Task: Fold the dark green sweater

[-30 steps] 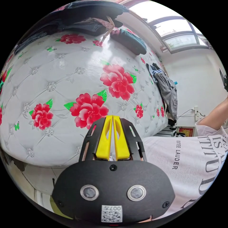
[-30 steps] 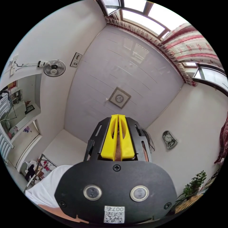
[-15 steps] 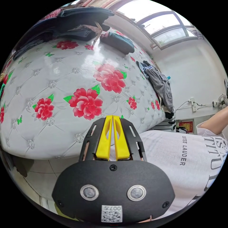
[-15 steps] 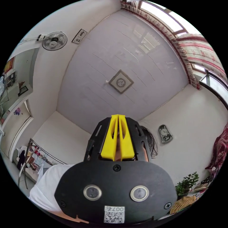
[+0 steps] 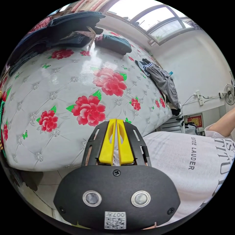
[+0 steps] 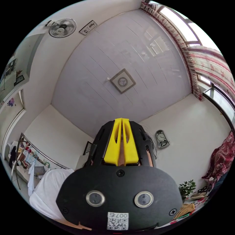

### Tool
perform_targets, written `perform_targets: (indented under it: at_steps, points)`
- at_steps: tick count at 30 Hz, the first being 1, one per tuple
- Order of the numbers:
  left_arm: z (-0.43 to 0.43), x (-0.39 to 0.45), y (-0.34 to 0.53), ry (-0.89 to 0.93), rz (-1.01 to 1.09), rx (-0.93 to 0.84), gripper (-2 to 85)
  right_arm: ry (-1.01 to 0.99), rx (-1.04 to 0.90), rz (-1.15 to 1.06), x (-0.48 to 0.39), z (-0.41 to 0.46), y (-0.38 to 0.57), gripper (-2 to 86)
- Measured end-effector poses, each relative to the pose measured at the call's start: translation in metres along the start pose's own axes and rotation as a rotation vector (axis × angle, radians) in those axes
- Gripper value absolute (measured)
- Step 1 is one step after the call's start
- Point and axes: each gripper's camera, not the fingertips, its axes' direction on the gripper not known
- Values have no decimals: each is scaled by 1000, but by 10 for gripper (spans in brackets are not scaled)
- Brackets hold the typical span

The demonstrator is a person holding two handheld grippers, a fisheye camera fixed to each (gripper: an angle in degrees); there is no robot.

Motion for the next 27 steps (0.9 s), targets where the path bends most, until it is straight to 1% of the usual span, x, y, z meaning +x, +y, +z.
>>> perform_targets:
  at_steps: [6, 8, 11, 15, 19, 20, 22, 24, 25, 27]
  points:
    - [4, -3, -8, -3, 3, -9, -10, 82, -64, -74, -10, 22, 3, -4]
    - [8, -2, -11, -1, 6, -16, -10, 66, -52, -74, -6, 24, 3, -4]
    - [13, 2, -16, -9, 16, -24, -10, 124, -38, -95, 0, 30, 5, -4]
    - [18, 6, -22, -20, 17, -30, -10, 40, -16, -58, 19, 38, 4, -3]
    - [26, 12, -28, -36, 14, -38, -10, 83, -46, -107, 20, 40, 0, -1]
    - [29, 14, -30, -42, 13, -42, -10, 132, -63, -124, 19, 34, -1, 0]
    - [33, 17, -33, -52, 13, -48, -10, 316, -118, -156, 15, 19, -1, 5]
    - [38, 21, -37, -68, 19, -56, -10, 761, -248, -176, 12, -9, 9, 21]
    - [43, 23, -39, -84, 23, -68, -10, 889, -284, -171, 13, -18, 14, 26]
    - [52, 27, -43, -112, 29, -97, -10, 1417, -405, -50, 22, -62, 38, 60]
